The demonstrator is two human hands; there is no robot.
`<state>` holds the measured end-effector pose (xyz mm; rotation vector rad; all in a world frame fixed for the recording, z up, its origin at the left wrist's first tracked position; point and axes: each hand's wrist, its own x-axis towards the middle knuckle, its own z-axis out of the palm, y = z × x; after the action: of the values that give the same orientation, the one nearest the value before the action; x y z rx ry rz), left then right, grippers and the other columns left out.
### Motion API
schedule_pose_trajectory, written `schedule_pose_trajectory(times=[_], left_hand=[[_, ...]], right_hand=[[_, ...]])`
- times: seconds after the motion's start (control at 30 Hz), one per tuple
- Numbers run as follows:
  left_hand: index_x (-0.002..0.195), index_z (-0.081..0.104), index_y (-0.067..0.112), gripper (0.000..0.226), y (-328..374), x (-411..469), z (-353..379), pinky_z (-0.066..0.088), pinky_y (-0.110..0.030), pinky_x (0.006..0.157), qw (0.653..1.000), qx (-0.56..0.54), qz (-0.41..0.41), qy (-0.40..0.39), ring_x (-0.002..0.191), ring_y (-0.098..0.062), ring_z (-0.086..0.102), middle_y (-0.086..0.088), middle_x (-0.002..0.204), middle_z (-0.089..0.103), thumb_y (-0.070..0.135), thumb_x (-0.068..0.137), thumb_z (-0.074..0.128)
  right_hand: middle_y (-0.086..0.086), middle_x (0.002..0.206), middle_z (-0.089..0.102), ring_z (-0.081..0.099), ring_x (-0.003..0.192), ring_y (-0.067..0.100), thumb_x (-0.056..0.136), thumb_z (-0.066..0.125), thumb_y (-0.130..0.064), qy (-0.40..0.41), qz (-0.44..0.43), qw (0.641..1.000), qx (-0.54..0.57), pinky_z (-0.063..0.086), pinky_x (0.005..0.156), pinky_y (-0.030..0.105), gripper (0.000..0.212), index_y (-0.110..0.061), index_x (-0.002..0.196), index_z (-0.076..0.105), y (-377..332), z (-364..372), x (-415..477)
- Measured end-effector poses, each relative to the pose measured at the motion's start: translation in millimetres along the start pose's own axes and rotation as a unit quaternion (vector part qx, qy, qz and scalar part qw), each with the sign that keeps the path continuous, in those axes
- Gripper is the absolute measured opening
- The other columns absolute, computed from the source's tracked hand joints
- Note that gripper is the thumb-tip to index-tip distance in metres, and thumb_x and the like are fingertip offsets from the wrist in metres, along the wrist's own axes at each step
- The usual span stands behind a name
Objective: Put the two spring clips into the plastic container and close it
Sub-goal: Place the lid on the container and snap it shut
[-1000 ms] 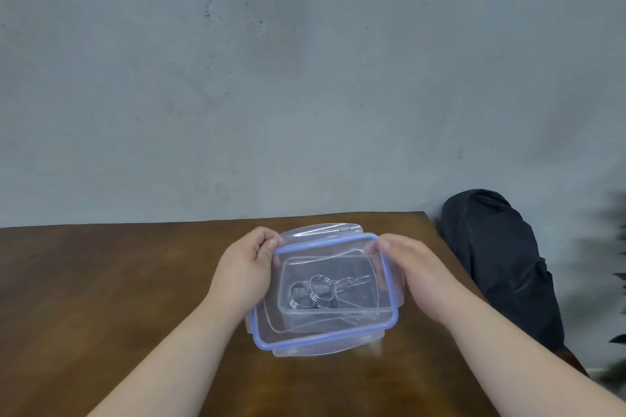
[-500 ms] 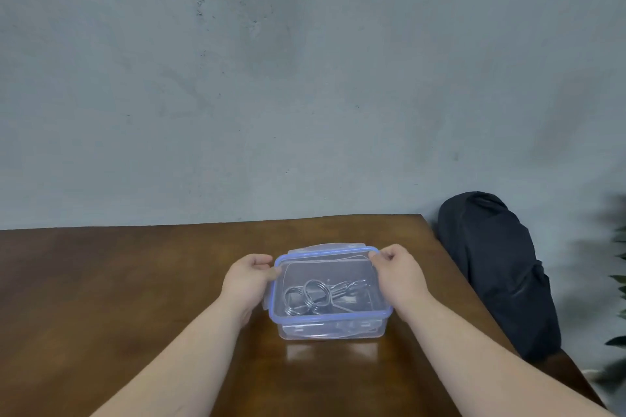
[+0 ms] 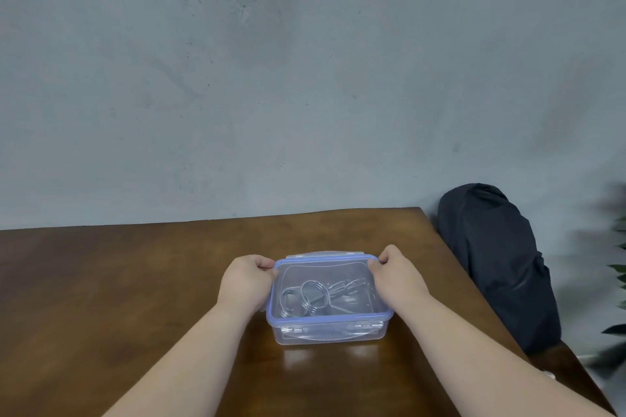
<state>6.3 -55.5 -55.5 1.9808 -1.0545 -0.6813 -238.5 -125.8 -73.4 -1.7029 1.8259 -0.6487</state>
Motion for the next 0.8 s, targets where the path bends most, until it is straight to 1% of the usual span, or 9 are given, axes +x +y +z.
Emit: schedule_pose_trajectory(times=[0.17,0.27,0.33,0.4,0.47,0.57,0.67,0.73,0.8], left_hand=[[0.093,0.072,0.016,0.016,4.5,1.8,3.5,0.055,-0.028,0.049,0.999,-0.031,-0.029,-0.017,0.067,-0.026,0.073,-0.003,0.081,0.075,0.005,0.089,0.060],[0.106,0.069,0.013,0.023,7.8,3.6,6.0,0.049,-0.025,0.042,0.995,-0.074,-0.054,-0.039,0.057,-0.023,0.068,-0.008,0.082,0.074,0.001,0.092,0.055],[0.111,0.066,0.013,0.026,7.4,4.2,8.2,0.057,-0.034,0.054,0.988,-0.118,-0.075,-0.063,0.060,-0.025,0.070,-0.010,0.083,0.076,-0.001,0.093,0.054],[0.120,0.063,0.013,0.035,4.5,3.9,14.2,0.064,-0.042,0.068,0.980,-0.158,-0.085,-0.084,0.071,-0.027,0.076,-0.012,0.093,0.076,-0.004,0.092,0.053],[0.132,0.057,0.015,0.044,0.4,3.4,21.2,0.064,-0.041,0.068,0.976,-0.182,-0.085,-0.090,0.081,-0.029,0.076,-0.011,0.104,0.073,-0.003,0.093,0.049],[0.139,0.052,0.016,0.049,-2.5,1.0,23.5,0.061,-0.035,0.061,0.962,-0.240,-0.086,-0.097,0.082,-0.027,0.077,-0.009,0.109,0.072,-0.004,0.094,0.051],[0.140,0.050,0.017,0.053,-3.0,-3.1,22.0,0.060,-0.035,0.060,0.937,-0.318,-0.090,-0.113,0.080,-0.029,0.078,-0.013,0.112,0.071,-0.007,0.093,0.058],[0.135,0.053,0.018,0.049,-1.5,-5.5,22.3,0.060,-0.033,0.058,0.938,-0.321,-0.081,-0.107,0.079,-0.028,0.078,-0.012,0.110,0.072,-0.005,0.093,0.060],[0.129,0.057,0.020,0.044,-0.4,-7.4,20.4,0.059,-0.032,0.057,0.946,-0.298,-0.063,-0.112,0.077,-0.026,0.078,-0.011,0.107,0.074,-0.005,0.093,0.059]], right_hand=[[0.004,0.094,0.062,0.058,0.073,0.019,0.103,0.043,-0.035,-0.011,-0.001,1.000,0.009,0.042,0.058,0.033,0.016,-0.022,0.093,0.046,-1.8,1.8,-0.7],[0.004,0.100,0.060,0.060,0.080,0.019,0.104,0.045,-0.031,-0.020,-0.010,0.999,0.038,0.049,0.065,0.034,0.012,-0.021,0.098,0.049,-1.9,2.1,1.7],[0.002,0.109,0.062,0.060,0.088,0.018,0.105,0.042,-0.029,-0.055,-0.012,0.995,0.079,0.049,0.073,0.034,0.014,-0.019,0.111,0.051,-0.4,1.3,3.1],[-0.001,0.127,0.060,0.060,0.106,0.019,0.107,0.038,-0.029,-0.101,-0.014,0.986,0.129,0.049,0.089,0.036,0.030,-0.025,0.134,0.049,3.9,0.9,4.1],[-0.001,0.135,0.059,0.060,0.115,0.020,0.108,0.036,-0.028,-0.140,-0.010,0.969,0.202,0.049,0.103,0.042,0.036,-0.033,0.142,0.049,7.6,1.7,3.7],[0.001,0.129,0.068,0.071,0.107,0.022,0.108,0.039,-0.019,-0.174,0.014,0.918,0.355,0.055,0.099,0.047,0.036,-0.038,0.131,0.060,10.9,4.3,0.6],[-0.002,0.120,0.074,0.074,0.104,0.027,0.102,0.047,-0.008,-0.185,0.045,0.852,0.488,0.059,0.090,0.049,0.040,-0.033,0.128,0.066,13.1,9.3,-1.9],[0.000,0.113,0.078,0.075,0.103,0.029,0.102,0.046,-0.005,-0.192,0.046,0.833,0.517,0.060,0.085,0.047,0.041,-0.030,0.126,0.068,14.1,10.6,-1.8],[0.005,0.112,0.078,0.075,0.103,0.030,0.103,0.044,-0.007,-0.202,0.041,0.838,0.505,0.059,0.087,0.048,0.040,-0.029,0.127,0.067,14.6,8.9,0.2]])
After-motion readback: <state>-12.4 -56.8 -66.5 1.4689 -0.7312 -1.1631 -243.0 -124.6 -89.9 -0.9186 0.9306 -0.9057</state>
